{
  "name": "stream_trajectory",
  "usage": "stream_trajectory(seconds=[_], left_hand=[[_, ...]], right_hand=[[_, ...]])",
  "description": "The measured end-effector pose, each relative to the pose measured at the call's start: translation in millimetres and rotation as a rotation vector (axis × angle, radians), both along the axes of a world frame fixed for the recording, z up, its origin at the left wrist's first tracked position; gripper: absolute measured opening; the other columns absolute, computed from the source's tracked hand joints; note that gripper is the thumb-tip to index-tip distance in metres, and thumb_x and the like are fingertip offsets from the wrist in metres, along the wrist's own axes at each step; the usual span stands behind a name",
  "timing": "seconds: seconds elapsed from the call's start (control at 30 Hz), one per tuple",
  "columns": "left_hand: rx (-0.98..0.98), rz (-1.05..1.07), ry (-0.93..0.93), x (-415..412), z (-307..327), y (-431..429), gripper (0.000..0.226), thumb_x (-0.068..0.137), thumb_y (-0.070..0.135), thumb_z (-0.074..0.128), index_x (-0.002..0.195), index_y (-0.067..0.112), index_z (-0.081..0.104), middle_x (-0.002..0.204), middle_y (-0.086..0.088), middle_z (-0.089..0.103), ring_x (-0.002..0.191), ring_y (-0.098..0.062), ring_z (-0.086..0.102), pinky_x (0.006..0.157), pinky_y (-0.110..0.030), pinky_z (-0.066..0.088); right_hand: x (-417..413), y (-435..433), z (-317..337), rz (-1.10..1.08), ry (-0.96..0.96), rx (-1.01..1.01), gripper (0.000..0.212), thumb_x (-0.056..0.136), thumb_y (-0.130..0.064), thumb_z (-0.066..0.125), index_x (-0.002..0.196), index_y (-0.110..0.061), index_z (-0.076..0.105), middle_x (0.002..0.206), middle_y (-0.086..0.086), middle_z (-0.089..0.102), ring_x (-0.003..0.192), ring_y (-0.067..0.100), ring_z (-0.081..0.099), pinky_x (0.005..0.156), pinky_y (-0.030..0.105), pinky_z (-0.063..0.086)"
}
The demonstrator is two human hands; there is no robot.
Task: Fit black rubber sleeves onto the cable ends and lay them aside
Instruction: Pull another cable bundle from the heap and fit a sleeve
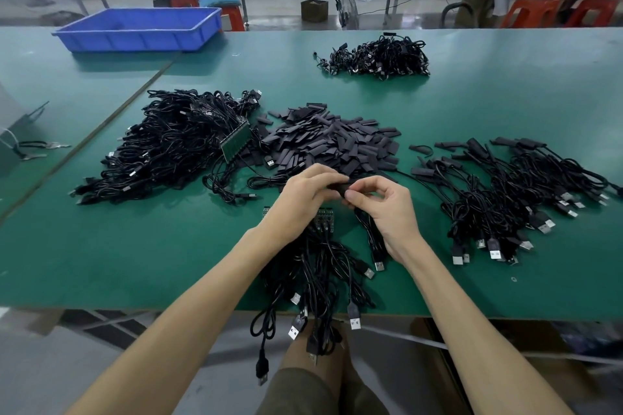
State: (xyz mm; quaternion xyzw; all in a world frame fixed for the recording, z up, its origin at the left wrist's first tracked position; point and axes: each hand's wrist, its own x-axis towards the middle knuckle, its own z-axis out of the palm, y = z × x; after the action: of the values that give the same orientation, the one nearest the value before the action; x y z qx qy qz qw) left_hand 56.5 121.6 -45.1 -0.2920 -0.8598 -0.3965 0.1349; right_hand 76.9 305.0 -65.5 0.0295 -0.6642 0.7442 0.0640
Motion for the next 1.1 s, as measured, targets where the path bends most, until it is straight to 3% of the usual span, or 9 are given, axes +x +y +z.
stream_trajectory(seconds=[0.2,0.47,0.67,0.8,1.1], left_hand=[[0.224,0.159,-0.241,-6.3,0.5,-4.5,0.025,0.096,-0.003,0.06,0.112,0.012,0.073,0.089,-0.005,0.073,0.072,-0.015,0.071,0.077,-0.035,0.06],[0.275,0.155,-0.298,-7.6,0.0,-4.8,0.013,0.097,0.0,0.063,0.106,0.004,0.073,0.08,-0.004,0.074,0.068,-0.016,0.072,0.066,-0.029,0.059],[0.355,0.095,-0.324,-6.8,0.8,-5.4,0.009,0.094,-0.001,0.067,0.101,-0.002,0.072,0.078,-0.011,0.074,0.069,-0.025,0.073,0.068,-0.04,0.061],[0.473,0.04,-0.415,-11.3,2.9,-8.9,0.015,0.095,0.009,0.068,0.104,-0.003,0.073,0.079,-0.009,0.074,0.067,-0.023,0.072,0.063,-0.032,0.06],[0.443,-0.005,-0.515,-16.5,-1.4,-9.4,0.016,0.091,0.008,0.074,0.099,-0.006,0.073,0.073,-0.018,0.072,0.061,-0.021,0.071,0.062,-0.028,0.06]], right_hand=[[0.5,-0.5,1.4,-0.02,-0.002,-0.056,0.014,0.083,0.005,0.08,0.089,-0.004,0.072,0.08,0.005,0.075,0.08,0.025,0.076,0.077,0.026,0.059],[1.0,-1.6,1.8,-0.008,0.002,-0.054,0.016,0.082,0.006,0.08,0.088,-0.006,0.072,0.08,0.005,0.075,0.081,0.026,0.076,0.079,0.028,0.059],[0.3,-0.4,0.6,0.007,0.007,-0.017,0.017,0.08,0.005,0.081,0.087,-0.008,0.072,0.078,0.004,0.075,0.077,0.023,0.075,0.076,0.026,0.058],[0.1,-0.6,1.2,0.014,0.005,-0.014,0.017,0.081,0.005,0.081,0.086,-0.009,0.073,0.078,0.005,0.076,0.077,0.023,0.074,0.075,0.025,0.057],[-0.6,1.2,0.4,0.006,-0.004,0.042,0.015,0.078,0.007,0.082,0.085,-0.004,0.073,0.077,0.013,0.076,0.071,0.022,0.073,0.073,0.027,0.057]])
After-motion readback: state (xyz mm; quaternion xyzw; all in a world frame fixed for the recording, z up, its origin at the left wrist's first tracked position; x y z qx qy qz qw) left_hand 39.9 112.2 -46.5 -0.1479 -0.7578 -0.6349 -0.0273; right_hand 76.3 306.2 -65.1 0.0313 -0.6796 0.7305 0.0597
